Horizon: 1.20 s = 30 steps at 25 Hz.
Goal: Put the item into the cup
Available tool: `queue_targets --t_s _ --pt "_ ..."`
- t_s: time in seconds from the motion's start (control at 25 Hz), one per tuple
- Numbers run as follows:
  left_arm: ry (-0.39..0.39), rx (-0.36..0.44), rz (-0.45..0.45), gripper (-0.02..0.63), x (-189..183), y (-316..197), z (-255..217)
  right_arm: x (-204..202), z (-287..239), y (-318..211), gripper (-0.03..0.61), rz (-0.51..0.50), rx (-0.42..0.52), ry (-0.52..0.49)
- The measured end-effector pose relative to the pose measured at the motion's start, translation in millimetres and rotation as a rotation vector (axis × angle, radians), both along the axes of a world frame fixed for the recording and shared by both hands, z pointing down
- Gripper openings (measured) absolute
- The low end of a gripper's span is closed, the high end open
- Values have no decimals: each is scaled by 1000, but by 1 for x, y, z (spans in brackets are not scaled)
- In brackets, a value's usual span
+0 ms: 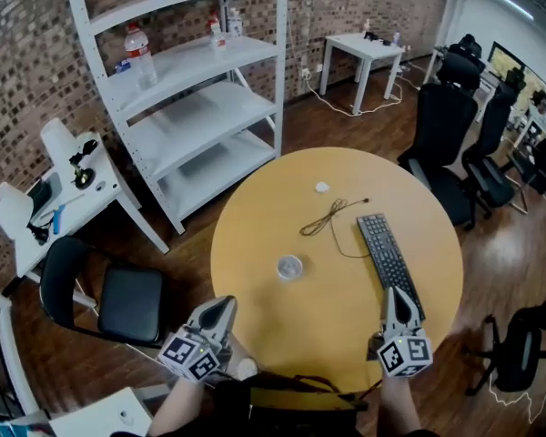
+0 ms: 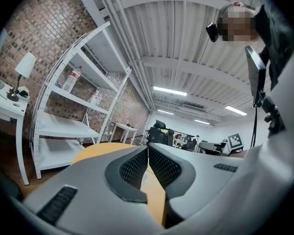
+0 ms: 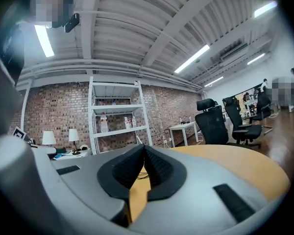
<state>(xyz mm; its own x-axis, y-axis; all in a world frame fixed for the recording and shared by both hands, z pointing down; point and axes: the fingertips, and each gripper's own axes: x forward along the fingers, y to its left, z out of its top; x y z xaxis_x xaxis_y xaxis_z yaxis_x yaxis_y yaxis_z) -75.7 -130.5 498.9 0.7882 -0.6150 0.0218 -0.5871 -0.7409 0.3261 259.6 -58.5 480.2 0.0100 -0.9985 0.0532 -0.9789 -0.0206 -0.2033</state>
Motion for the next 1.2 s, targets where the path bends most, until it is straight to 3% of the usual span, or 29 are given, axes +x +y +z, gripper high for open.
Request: queue_targets --t_s 0.32,0.88,1.2 --pt "-11 30 27 2 24 2 -13 10 14 37 6 56 -42 12" --pt "-14 1 22 2 23 8 -6 -21 17 16 6 -33 -53 20" --pt "2 10 27 2 25 9 -10 -22 23 16 6 -37 -56 15"
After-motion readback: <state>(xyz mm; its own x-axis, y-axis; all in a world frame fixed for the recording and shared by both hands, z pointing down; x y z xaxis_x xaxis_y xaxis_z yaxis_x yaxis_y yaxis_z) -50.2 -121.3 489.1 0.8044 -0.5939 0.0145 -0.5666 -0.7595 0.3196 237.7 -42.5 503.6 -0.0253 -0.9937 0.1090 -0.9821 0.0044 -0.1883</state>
